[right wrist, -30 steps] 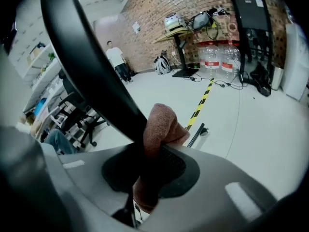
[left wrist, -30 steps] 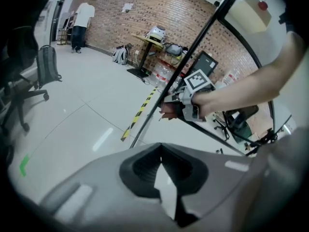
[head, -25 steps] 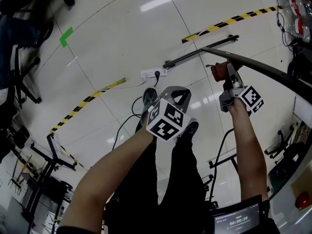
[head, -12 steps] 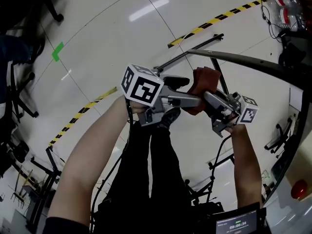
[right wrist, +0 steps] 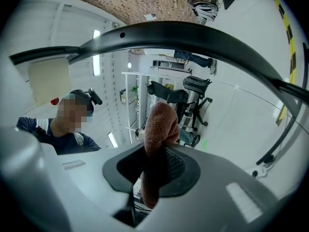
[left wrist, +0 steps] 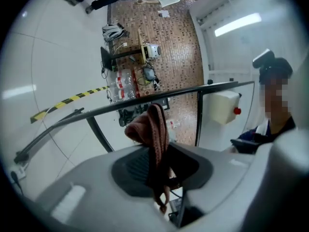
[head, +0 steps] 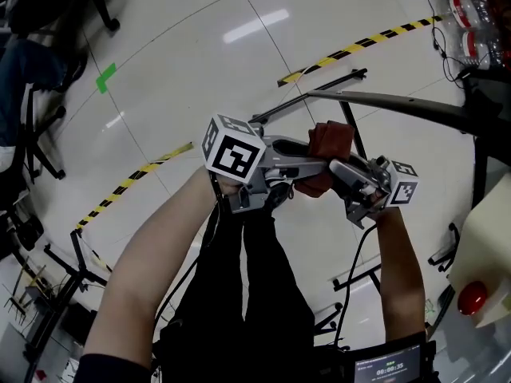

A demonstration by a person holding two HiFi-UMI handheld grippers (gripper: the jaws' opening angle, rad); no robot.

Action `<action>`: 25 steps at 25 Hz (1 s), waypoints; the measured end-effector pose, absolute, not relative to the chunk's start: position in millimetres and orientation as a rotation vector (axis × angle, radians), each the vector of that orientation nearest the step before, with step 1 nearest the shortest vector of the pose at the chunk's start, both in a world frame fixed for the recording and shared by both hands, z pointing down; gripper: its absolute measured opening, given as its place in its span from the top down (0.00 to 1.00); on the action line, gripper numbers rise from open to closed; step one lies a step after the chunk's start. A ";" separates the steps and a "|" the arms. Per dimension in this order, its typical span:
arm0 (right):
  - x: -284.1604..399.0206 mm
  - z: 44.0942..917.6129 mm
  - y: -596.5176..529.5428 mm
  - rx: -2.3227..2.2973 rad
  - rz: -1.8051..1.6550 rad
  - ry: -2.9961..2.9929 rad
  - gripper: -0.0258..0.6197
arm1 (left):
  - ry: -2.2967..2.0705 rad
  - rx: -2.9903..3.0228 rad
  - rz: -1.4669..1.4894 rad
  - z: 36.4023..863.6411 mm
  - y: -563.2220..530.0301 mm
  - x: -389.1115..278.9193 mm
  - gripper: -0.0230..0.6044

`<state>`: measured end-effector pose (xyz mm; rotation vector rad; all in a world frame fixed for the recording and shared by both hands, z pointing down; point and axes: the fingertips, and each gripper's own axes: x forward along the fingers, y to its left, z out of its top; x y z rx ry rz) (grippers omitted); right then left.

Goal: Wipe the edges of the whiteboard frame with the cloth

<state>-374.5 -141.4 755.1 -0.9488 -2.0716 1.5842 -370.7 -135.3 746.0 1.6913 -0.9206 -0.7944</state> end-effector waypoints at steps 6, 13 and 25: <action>-382.2 758.3 -156.9 -0.803 1.427 -2.200 0.75 | -1.140 1.685 -0.636 751.6 -142.3 -391.1 0.85; -366.2 803.7 -213.8 -0.249 1.323 -2.351 0.82 | -1.468 1.557 -0.023 851.8 -163.1 -455.0 0.85; -310.1 816.4 -174.5 -0.173 1.233 -2.277 0.87 | -1.373 1.747 0.490 928.6 -246.5 -432.8 0.85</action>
